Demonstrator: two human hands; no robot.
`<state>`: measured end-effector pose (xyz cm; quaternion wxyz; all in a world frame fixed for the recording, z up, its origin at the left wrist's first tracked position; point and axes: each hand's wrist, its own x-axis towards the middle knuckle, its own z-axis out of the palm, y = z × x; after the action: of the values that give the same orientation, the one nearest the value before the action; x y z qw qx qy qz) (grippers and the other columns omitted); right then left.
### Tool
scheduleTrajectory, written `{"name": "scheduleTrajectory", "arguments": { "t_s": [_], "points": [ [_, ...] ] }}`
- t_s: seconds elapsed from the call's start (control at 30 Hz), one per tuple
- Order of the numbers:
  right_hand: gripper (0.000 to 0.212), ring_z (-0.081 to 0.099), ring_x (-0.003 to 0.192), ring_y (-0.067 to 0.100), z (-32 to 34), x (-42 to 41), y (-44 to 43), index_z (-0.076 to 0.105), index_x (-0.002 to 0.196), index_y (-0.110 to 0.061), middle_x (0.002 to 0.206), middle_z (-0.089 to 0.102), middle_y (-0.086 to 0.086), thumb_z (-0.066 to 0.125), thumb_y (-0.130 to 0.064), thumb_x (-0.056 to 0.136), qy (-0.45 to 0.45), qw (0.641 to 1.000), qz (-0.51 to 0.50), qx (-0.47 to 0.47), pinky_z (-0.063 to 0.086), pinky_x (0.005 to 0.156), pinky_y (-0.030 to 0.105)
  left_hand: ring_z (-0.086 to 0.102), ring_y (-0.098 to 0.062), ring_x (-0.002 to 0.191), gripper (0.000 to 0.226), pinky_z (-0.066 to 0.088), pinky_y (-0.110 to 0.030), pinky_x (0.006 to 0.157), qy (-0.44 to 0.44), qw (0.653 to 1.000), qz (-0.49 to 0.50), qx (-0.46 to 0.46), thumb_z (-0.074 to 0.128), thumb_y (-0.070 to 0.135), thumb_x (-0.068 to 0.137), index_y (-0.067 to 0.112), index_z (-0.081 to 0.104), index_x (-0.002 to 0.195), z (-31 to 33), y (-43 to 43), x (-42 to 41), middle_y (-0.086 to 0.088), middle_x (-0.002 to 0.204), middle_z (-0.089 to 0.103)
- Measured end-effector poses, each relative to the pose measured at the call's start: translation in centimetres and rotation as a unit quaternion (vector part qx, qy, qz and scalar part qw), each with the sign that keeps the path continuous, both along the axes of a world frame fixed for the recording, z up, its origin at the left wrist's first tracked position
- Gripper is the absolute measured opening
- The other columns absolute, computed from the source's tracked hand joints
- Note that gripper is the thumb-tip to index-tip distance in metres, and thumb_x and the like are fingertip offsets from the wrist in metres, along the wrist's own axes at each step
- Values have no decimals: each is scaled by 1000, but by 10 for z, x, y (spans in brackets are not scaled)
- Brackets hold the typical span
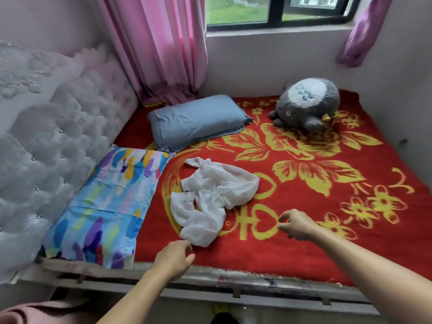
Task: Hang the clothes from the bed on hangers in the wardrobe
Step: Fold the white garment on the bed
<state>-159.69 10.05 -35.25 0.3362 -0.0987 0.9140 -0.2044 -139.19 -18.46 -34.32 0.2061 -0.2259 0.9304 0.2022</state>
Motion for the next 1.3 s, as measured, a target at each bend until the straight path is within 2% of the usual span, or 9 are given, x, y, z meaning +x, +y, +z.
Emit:
{"name": "scheduleTrajectory", "arguments": {
  "t_s": [0.27, 0.5, 0.7, 0.77, 0.83, 0.93, 1.03, 1.17, 1.3],
  "points": [
    [34, 64, 81, 17, -57, -90, -92, 62, 121, -22, 93, 67, -2, 57, -36, 90, -8, 994, 48, 96, 51, 69, 31, 60, -17, 91, 19, 48, -31, 72, -59, 997, 3, 59, 50, 34, 87, 22, 59, 99, -88, -68, -118, 3, 107, 59],
    [26, 59, 96, 22, -151, -151, -166, 58, 113, -21, 107, 61, -3, 51, -27, 89, 66, 977, 160, 126, 52, 71, 36, 49, -16, 117, 40, 42, -28, 91, -56, 996, -1, 75, 53, 41, 91, 22, 52, 127, -184, -74, -183, 4, 128, 52],
    [52, 32, 136, 25, -270, -196, -233, 41, 138, -16, 146, 37, 6, 56, -21, 88, 203, 959, 184, 67, 48, 84, 41, 28, -15, 136, 69, 30, -31, 111, 11, 998, 42, 48, 60, 51, 84, 29, 32, 143, -283, -63, -214, 3, 146, 33],
    [57, 34, 137, 27, -306, -202, -238, 39, 140, -16, 145, 40, 9, 59, -21, 87, 216, 955, 191, 73, 48, 86, 45, 21, -18, 140, 79, 25, -34, 113, 3, 999, 28, 25, 60, 52, 84, 32, 20, 148, -306, -56, -222, 2, 153, 22],
    [38, 52, 118, 31, -331, -208, -227, 50, 126, -16, 124, 57, 9, 55, -18, 88, 199, 953, 208, 94, 48, 83, 44, 33, -18, 133, 75, 32, -31, 106, 6, 1000, 17, 11, 59, 40, 86, 33, 19, 149, -325, -51, -228, 2, 146, 32],
    [11, 61, 85, 39, -345, -223, -182, 56, 89, -12, 91, 64, 16, 49, -20, 90, 165, 976, 123, 65, 44, 65, 40, 58, -20, 104, 45, 46, -31, 80, 41, 993, 96, 60, 47, 12, 90, 28, 54, 131, -334, -53, -237, 1, 113, 64],
    [27, 59, 88, 46, -331, -254, -114, 58, 95, -11, 97, 64, 26, 38, -28, 88, 157, 983, -23, 97, 35, 65, 41, 62, -28, 89, 32, 45, -34, 72, 90, 981, 167, 48, 49, 0, 85, 12, 70, 106, -325, -64, -245, -7, 97, 67],
    [55, 59, 97, 48, -302, -284, -34, 61, 111, -15, 109, 63, 29, 29, -35, 72, 114, 964, -137, 196, 44, 76, 45, 61, -34, 93, 28, 42, -34, 73, 52, 975, 218, -2, 50, -1, 85, 10, 69, 102, -312, -88, -252, -9, 106, 64],
    [37, 56, 104, 41, -295, -281, -17, 64, 116, -16, 113, 61, 19, 46, -17, 84, 159, 951, -95, 247, 44, 82, 47, 54, -36, 102, 35, 44, -44, 83, 31, 970, 234, -66, 52, -1, 79, 11, 68, 108, -307, -101, -264, -13, 108, 60]
  ]
}}
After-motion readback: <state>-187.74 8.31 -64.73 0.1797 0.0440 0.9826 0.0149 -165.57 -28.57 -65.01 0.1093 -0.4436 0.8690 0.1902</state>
